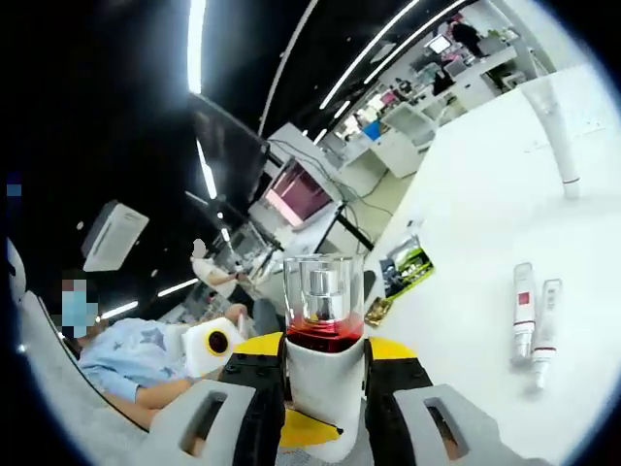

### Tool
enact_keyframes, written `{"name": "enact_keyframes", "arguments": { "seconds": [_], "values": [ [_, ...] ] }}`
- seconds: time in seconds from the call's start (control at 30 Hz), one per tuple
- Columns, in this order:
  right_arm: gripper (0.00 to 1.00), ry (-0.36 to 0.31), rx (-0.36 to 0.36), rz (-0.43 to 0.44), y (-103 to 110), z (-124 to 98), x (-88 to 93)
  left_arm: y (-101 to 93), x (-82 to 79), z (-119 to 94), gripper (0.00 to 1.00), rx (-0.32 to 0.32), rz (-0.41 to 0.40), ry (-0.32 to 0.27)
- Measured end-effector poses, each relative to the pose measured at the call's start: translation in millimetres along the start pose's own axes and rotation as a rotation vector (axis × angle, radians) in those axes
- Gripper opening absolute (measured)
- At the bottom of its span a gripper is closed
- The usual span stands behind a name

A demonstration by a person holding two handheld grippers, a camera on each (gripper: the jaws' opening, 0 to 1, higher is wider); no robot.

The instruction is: Arrange the skincare products in the storage area until every visible bottle or jar stands upright without overlapping.

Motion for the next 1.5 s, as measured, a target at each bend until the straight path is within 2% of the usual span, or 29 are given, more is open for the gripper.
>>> {"name": "enact_keyframes", "arguments": {
  "seconds": [0.1,0.17,0.37,0.47,0.53,0.63,0.77,0.83,0.9,0.93,1.07,1.17,1.23,1.3,1.33,1.43,1.5],
  "values": [
    [0.22,0.021,0.080,0.011,-6.1,3.5,7.0,3.7,9.6,4.1,0.25,-0.082,0.109,0.072],
    [0.22,0.010,0.107,0.035,-9.3,4.6,10.6,3.2,12.2,5.4,0.25,-0.110,0.159,0.093],
    [0.22,-0.041,0.138,0.069,-14.6,3.0,15.1,2.9,11.8,6.5,0.25,-0.177,0.320,0.145],
    [0.21,-0.074,0.138,0.099,-14.1,2.2,13.2,0.7,9.7,5.7,0.25,-0.170,0.292,0.132],
    [0.21,-0.077,0.124,0.026,-8.4,0.1,9.9,-1.6,6.5,4.5,0.25,-0.183,0.330,0.114],
    [0.20,-0.105,0.100,0.008,-4.6,-3.7,6.4,-2.7,1.4,4.8,0.26,-0.202,0.386,0.084],
    [0.19,-0.091,0.085,-0.053,-3.7,-4.3,1.2,-2.3,1.2,6.4,0.26,-0.185,0.368,0.040],
    [0.19,-0.088,0.089,-0.089,-2.1,-5.8,-1.0,-4.1,0.0,6.6,0.27,-0.179,0.392,0.025],
    [0.19,-0.095,0.098,-0.116,-1.2,-9.1,-4.7,-2.8,-1.4,6.3,0.31,-0.184,0.420,0.028],
    [0.20,-0.103,0.106,-0.124,-3.0,-12.2,-8.3,-1.0,-1.3,6.2,0.36,-0.193,0.430,0.032],
    [0.20,-0.134,0.128,-0.111,-13.9,-23.3,-20.7,9.1,5.0,7.5,0.44,-0.204,0.456,0.075],
    [0.20,-0.144,0.168,-0.133,-20.9,-31.9,-30.0,14.6,22.4,12.0,0.58,-0.208,0.384,0.173],
    [0.20,-0.152,0.195,-0.163,-24.0,-37.0,-35.8,14.2,25.7,13.0,0.59,-0.203,0.480,0.195],
    [0.20,-0.168,0.203,-0.167,-26.8,-42.4,-40.6,16.3,27.0,12.7,0.58,-0.209,0.615,0.227],
    [0.20,-0.179,0.207,-0.162,-28.0,-44.8,-42.8,21.9,24.7,12.0,0.61,-0.243,0.672,0.232],
    [0.20,-0.220,0.216,-0.143,-33.4,-53.5,-51.0,31.4,27.4,12.9,0.67,-0.257,0.663,0.251],
    [0.20,-0.232,0.230,-0.137,-37.7,-59.0,-56.2,39.4,36.5,13.5,0.62,-0.266,0.656,0.280]
  ]
}}
Point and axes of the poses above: the point that each gripper's makers call its tool centre point, and the gripper's own axes: z roughly forward along the fingers, y roughly to its left, x roughly out of its underside, the point moved 5 cm from there along -z, roughly backward along the fingers, and after that the axes turned 4 degrees about -x, right-handed, at the moved point
